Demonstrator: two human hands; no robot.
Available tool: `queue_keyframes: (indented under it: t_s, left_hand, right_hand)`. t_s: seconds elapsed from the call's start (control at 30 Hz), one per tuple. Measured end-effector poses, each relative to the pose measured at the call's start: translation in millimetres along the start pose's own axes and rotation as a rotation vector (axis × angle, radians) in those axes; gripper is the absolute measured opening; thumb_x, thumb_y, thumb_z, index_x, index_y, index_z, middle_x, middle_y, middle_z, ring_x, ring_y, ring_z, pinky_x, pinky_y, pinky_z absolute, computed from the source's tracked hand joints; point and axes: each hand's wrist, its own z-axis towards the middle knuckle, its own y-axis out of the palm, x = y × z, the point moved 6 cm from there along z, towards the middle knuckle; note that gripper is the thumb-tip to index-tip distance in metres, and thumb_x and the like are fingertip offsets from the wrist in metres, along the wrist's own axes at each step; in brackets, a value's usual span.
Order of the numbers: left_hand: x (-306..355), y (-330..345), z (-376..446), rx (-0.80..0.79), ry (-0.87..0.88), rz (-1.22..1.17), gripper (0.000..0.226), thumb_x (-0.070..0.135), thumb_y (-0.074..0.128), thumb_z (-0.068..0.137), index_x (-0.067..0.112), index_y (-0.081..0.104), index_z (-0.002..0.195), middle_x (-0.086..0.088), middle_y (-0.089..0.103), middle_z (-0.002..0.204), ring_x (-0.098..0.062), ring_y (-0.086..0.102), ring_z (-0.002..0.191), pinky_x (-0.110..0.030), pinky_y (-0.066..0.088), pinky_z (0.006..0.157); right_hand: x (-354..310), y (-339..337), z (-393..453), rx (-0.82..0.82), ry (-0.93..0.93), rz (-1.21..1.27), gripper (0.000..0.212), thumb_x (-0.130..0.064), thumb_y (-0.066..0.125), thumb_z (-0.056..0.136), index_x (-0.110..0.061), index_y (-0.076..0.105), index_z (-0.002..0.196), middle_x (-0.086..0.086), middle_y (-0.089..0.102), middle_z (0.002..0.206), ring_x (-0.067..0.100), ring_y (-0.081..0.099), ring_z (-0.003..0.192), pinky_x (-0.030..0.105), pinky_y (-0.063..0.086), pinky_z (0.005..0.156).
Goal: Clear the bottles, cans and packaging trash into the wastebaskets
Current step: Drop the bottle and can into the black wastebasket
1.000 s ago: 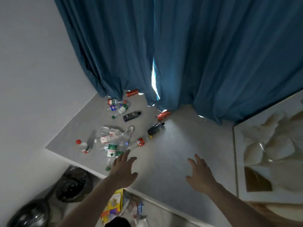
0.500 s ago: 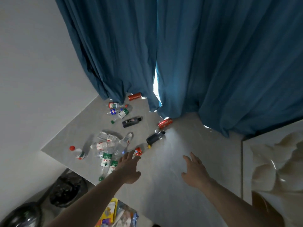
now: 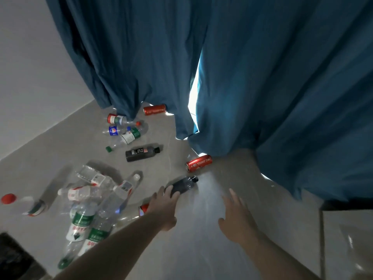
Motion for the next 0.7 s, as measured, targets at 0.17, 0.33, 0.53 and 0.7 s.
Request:
queue_keyframes:
  t_s: [0.17,0.33,0.53,0.7]
  left_hand:
    - [-5,42,113,0.103,0.009,0.007,0.111,0.034,0.080,0.078,0.018,0.006,0.159,-0.008,0.008,0.162,-0.035,0.019,0.144,-0.051,0.025,0.119]
    - [-12,91,191,0.009,-0.095,-0.022,0.121,0.040,0.088,0.070,0.016,0.006,0.156,-0.013,-0.001,0.164,-0.049,0.007,0.148,-0.063,0.021,0.118]
    - [-21,103,213,0.101,-0.121,-0.041,0.100,0.038,0.090,0.069,0.016,0.027,0.144,-0.013,0.042,0.138,-0.043,0.048,0.124,-0.052,0.048,0.097]
    - [-22,101,221,0.074,-0.127,-0.048,0.104,0.034,0.093,0.066,0.015,0.028,0.145,-0.012,0.044,0.138,-0.040,0.048,0.126,-0.054,0.049,0.096]
  right_hand:
    - [8,50,86,0.058,0.016,0.031,0.088,-0.024,0.060,0.083,-0.028,0.018,0.160,0.001,0.007,0.168,0.026,0.017,0.152,0.037,0.025,0.122]
    - [25,111,119,0.000,-0.012,-0.055,0.085,-0.028,0.059,0.086,-0.031,0.015,0.159,-0.002,0.000,0.168,0.026,0.010,0.154,0.039,0.023,0.123]
    - [41,101,177,0.004,0.035,-0.099,0.094,-0.023,0.061,0.088,-0.034,0.003,0.160,0.002,-0.004,0.168,0.035,0.010,0.153,0.048,0.025,0.122]
    - [-9,52,251,0.135,-0.080,-0.101,0.105,-0.009,0.067,0.080,-0.035,0.002,0.158,-0.004,-0.001,0.167,0.036,0.017,0.148,0.051,0.033,0.117]
